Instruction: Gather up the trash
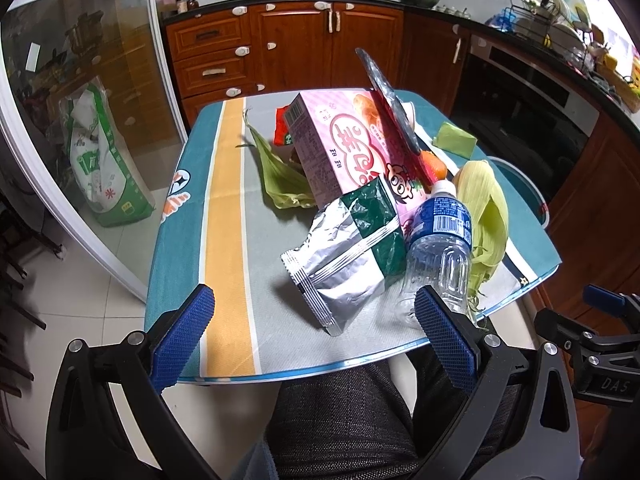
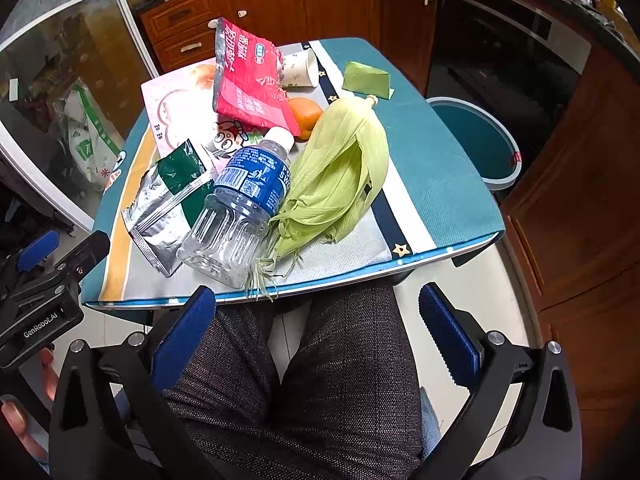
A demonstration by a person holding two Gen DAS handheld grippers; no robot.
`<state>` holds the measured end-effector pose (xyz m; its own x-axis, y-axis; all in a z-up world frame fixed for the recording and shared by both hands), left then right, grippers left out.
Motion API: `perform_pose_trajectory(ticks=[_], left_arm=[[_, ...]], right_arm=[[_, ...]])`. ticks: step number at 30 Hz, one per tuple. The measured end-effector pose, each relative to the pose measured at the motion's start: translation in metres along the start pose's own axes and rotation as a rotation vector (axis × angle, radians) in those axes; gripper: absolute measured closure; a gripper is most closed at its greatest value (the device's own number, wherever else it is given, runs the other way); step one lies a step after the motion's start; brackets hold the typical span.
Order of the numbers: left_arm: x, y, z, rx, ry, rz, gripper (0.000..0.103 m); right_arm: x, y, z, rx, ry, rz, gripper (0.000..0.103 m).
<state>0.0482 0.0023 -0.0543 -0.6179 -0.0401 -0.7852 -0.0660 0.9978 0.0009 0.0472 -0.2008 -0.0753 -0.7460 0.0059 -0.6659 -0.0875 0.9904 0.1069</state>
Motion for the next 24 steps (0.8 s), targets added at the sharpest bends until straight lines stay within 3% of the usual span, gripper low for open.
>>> perform_pose_trajectory(ticks=[24], left_arm=[[0.006,0.019,0.02,0.019,0.02,0.027,0.003]], right_arm=[[0.001,0.007,0.016,-0.026,0.049,-0.024,0.005]])
Point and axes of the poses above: each gripper's, at about its wrist camera, not at the fingertips, and z roughly the way its jaws point, y to its left, x to its underside, the point moved 8 cm from there along z, roughly the way its jaws point, and after that the axes turned 12 degrees about -y, right-handed, at the moved point
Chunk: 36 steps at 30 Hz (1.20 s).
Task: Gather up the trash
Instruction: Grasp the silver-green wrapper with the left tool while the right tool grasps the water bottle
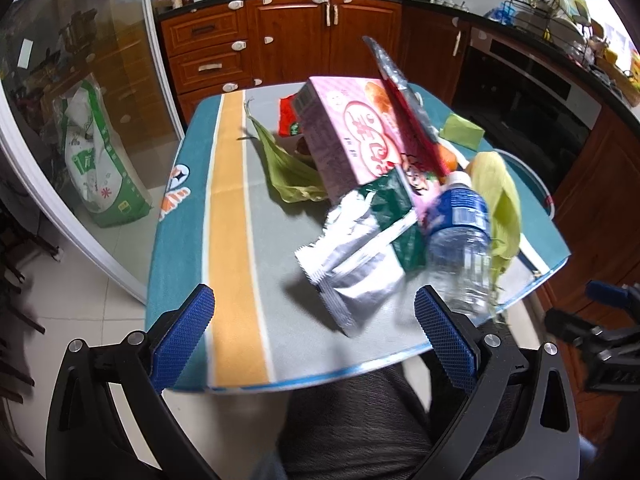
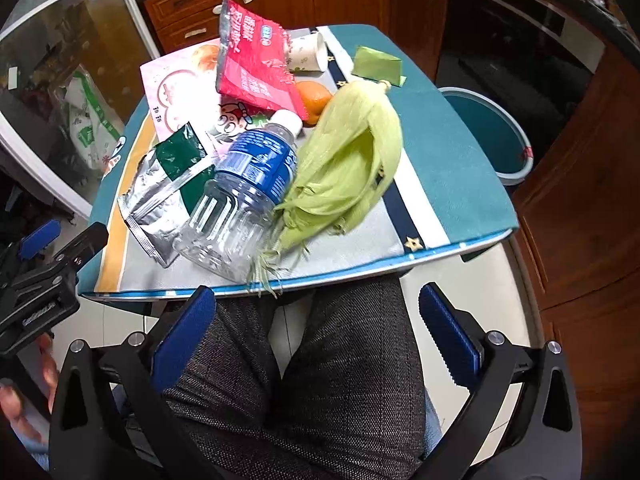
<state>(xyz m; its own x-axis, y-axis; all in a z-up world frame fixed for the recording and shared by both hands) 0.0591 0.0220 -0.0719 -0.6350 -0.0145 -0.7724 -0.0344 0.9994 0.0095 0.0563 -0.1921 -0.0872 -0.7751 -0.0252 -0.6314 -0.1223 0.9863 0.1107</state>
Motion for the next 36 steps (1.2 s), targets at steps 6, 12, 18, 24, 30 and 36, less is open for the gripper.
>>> perform_pose_trajectory(ticks=[6,12,18,24,30,36], left_arm=[[0.0,0.014,0.026,0.049,0.03,0.042,0.003],[0.006,0.003,0.061,0.155,0.112,0.089,0.003],[0.008,-0.018,0.084,0.224,0.145,0.132,0.003],[0.013,-0.042,0.08,0.292,0.126,0.191,0.028],[0.022,-0.054,0.064,0.384,0.135,0.149,0.073],[0.021,-0.058,0.05,0.381,0.125,0.16,0.087]], right_arm=[[-0.029,0.009,0.012,-0.076,0.029,0.023,0.005],[-0.048,0.03,0.042,-0.207,0.087,0.095,0.005],[-0.046,0.043,0.068,-0.247,0.163,0.141,0.04],[-0.033,0.049,0.085,-0.257,0.23,0.17,0.04],[-0.03,0.055,0.098,-0.263,0.248,0.207,0.03],[-0.026,0.06,0.1,-0.283,0.207,0.19,0.037]])
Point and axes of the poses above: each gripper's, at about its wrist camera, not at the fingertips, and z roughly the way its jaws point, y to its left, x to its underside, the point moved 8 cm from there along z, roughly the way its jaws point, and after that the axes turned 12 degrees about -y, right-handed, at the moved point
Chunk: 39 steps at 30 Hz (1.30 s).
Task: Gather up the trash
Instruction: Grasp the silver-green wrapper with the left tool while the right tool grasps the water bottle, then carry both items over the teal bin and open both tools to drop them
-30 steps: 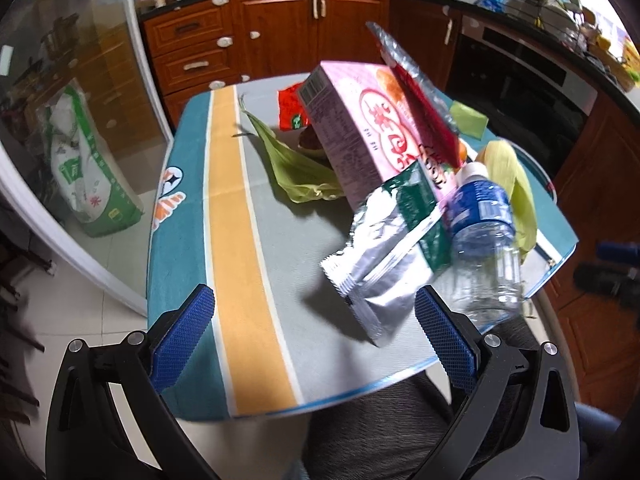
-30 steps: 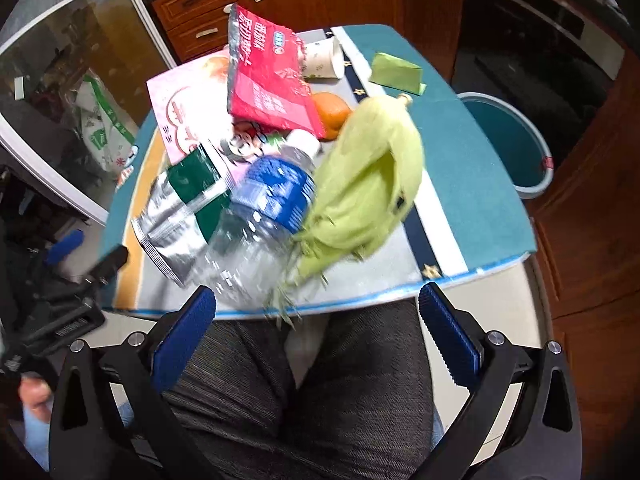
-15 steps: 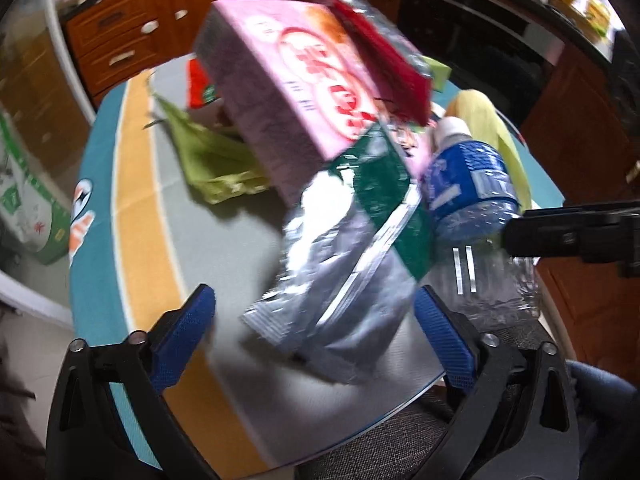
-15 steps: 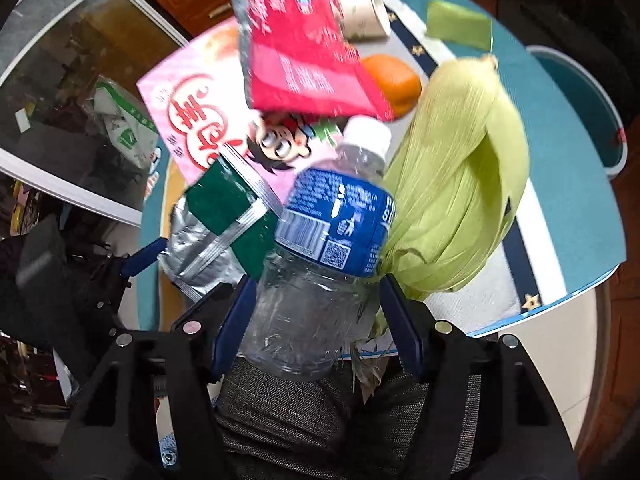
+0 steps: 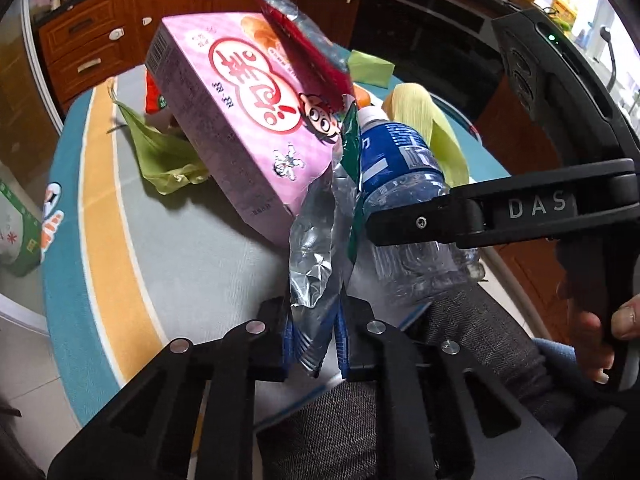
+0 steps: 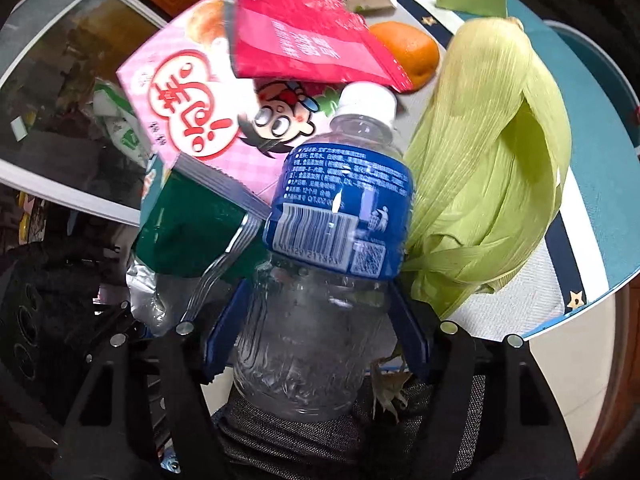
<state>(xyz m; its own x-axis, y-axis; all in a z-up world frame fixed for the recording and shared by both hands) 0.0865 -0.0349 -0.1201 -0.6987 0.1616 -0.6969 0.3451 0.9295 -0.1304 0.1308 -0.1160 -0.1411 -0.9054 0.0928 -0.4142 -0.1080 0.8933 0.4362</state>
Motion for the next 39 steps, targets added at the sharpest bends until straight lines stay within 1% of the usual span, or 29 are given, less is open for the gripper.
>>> perform_pose_trajectory(ticks=[5,9,11,12,14,15,18,24,29,31,34,37,39], left_arm=[[-0.006,-0.005,-0.026,-0.027,-0.028,0.023,0.089],[-0.02,-0.008,-0.048,-0.038,-0.069,0.04,0.09],[-0.029,-0.012,-0.059,-0.044,-0.093,0.05,0.09],[-0.032,-0.013,-0.061,-0.047,-0.099,0.055,0.09],[-0.036,-0.013,-0.063,-0.065,-0.107,0.071,0.089],[-0.035,-0.011,-0.06,-0.073,-0.1,0.071,0.089],[-0.03,-0.006,-0.053,-0.078,-0.078,0.046,0.089],[-0.016,0.01,-0.047,-0.08,-0.048,-0.01,0.089],[-0.008,0.018,-0.047,-0.073,-0.035,-0.031,0.089],[-0.009,0.021,-0.049,-0.073,-0.036,-0.035,0.089],[-0.009,0.025,-0.053,-0.075,-0.044,-0.048,0.089],[-0.017,0.023,-0.065,-0.079,-0.072,-0.041,0.089],[-0.025,0.022,-0.073,-0.078,-0.092,-0.032,0.089]], right_arm=[[-0.002,0.006,-0.026,-0.05,-0.046,-0.019,0.037],[-0.01,0.01,-0.052,-0.091,-0.091,-0.025,0.04],[-0.014,0.01,-0.061,-0.109,-0.098,-0.023,0.041],[-0.015,0.01,-0.064,-0.107,-0.11,-0.036,0.041],[-0.016,0.006,-0.066,-0.074,-0.12,-0.074,0.041],[-0.015,0.005,-0.064,-0.06,-0.113,-0.086,0.041],[-0.007,0.005,-0.043,-0.056,-0.049,-0.109,0.041],[0.008,0.014,-0.006,-0.067,0.074,-0.136,0.039],[0.004,0.018,0.006,-0.066,0.101,-0.125,0.038],[0.002,0.016,0.011,-0.069,0.105,-0.109,0.038],[-0.002,0.019,0.004,-0.082,0.08,-0.113,0.038],[-0.008,0.027,-0.022,-0.127,0.046,-0.128,0.039],[-0.021,0.029,-0.044,-0.151,-0.001,-0.134,0.039]])
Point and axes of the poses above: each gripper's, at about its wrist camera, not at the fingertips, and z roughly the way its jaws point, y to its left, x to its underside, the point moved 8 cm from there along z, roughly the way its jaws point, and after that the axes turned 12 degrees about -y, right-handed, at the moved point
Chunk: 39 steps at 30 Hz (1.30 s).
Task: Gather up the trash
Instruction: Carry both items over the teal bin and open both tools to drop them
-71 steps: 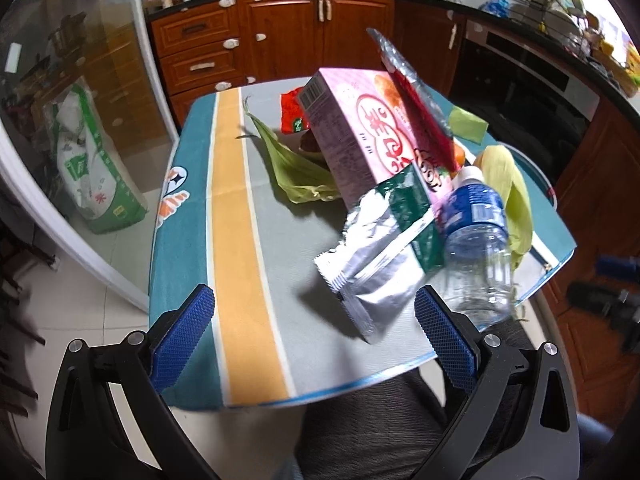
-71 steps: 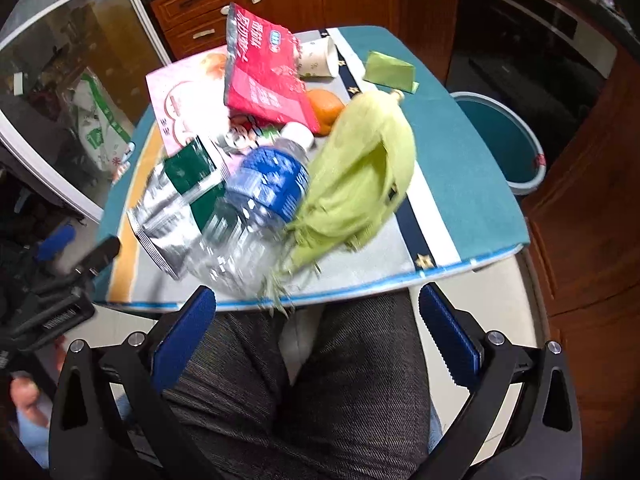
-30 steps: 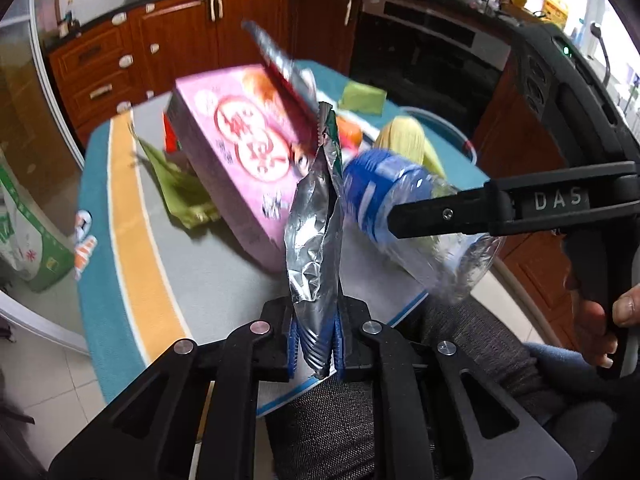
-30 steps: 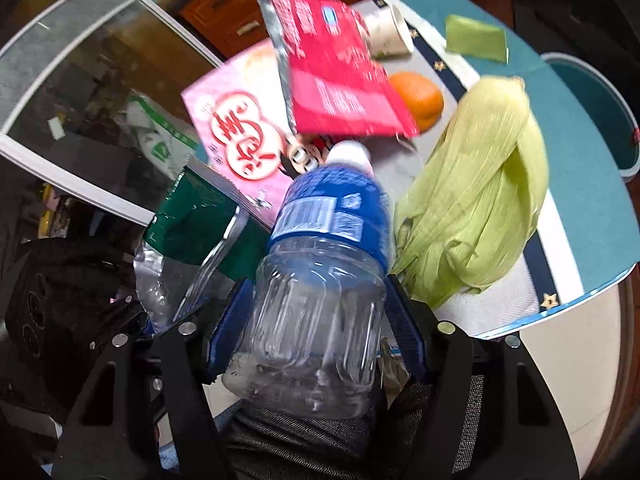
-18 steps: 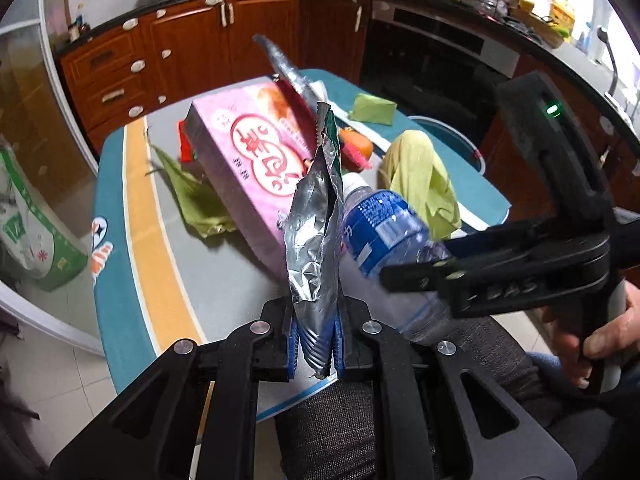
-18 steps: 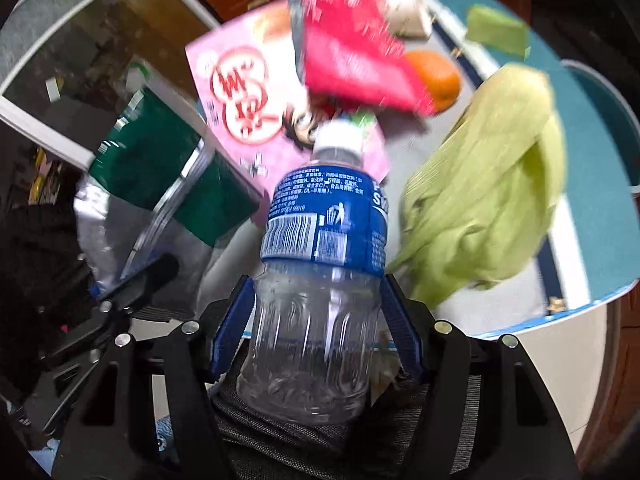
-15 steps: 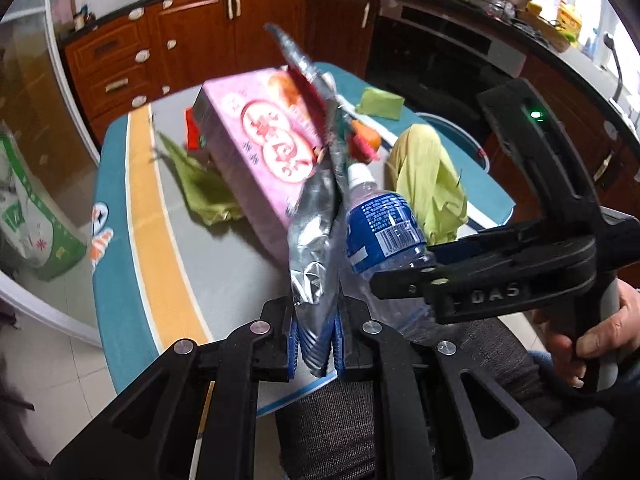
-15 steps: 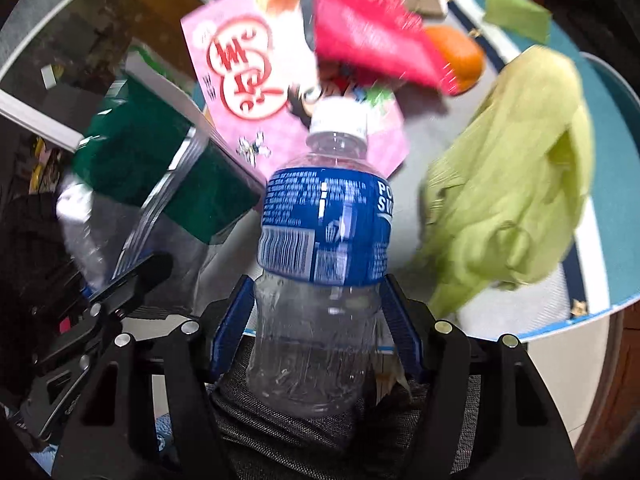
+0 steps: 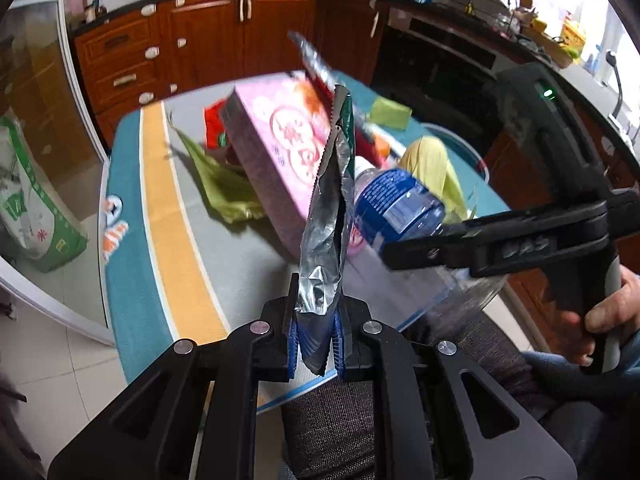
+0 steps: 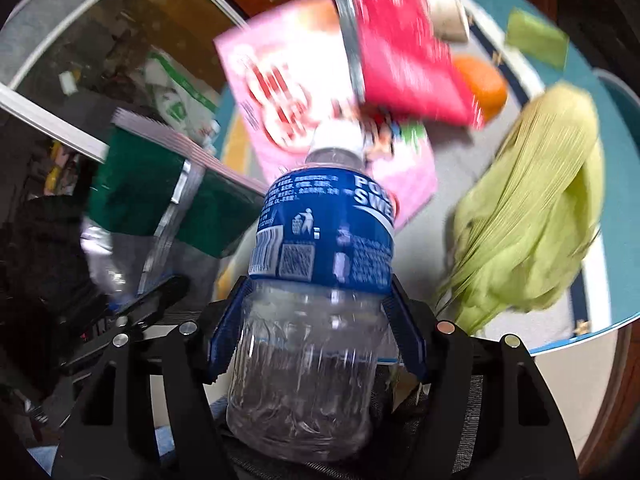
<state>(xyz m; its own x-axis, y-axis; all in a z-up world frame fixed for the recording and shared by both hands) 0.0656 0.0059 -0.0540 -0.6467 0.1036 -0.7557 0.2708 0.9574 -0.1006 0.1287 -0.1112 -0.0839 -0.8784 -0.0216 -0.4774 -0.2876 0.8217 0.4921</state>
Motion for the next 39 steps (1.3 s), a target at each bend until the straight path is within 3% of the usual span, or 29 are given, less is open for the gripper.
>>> perform_pose_trajectory(ticks=[5,10,14,19,22,29,34,37,39], left_arm=[[-0.035,-0.024,-0.008,0.051,-0.037,0.032,0.089],[-0.074,-0.082,0.012,0.148,-0.042,0.136,0.089],[-0.104,-0.148,0.057,0.247,0.011,0.202,0.089],[-0.129,-0.228,0.138,0.296,0.121,0.268,0.089],[-0.137,-0.27,0.195,0.313,0.209,0.271,0.089],[-0.142,-0.328,0.329,0.281,0.397,0.26,0.089],[-0.137,-0.331,0.398,0.226,0.479,0.255,0.088],[-0.129,-0.326,0.418,0.208,0.52,0.268,0.086],[-0.121,-0.322,0.428,0.188,0.544,0.29,0.073]], right_arm=[[-0.032,-0.007,-0.053,-0.024,-0.121,0.023,0.039],[-0.072,-0.052,-0.106,0.049,-0.253,0.065,0.039],[-0.08,-0.124,-0.147,0.178,-0.327,0.149,0.039],[-0.095,-0.236,-0.17,0.327,-0.354,0.282,0.039],[-0.1,-0.307,-0.157,0.372,-0.328,0.347,0.039],[-0.106,-0.419,-0.109,0.313,-0.223,0.504,0.039],[-0.117,-0.456,-0.066,0.308,-0.106,0.51,0.039],[-0.118,-0.466,-0.042,0.297,-0.049,0.503,0.038],[-0.115,-0.469,-0.029,0.292,-0.019,0.495,0.038]])
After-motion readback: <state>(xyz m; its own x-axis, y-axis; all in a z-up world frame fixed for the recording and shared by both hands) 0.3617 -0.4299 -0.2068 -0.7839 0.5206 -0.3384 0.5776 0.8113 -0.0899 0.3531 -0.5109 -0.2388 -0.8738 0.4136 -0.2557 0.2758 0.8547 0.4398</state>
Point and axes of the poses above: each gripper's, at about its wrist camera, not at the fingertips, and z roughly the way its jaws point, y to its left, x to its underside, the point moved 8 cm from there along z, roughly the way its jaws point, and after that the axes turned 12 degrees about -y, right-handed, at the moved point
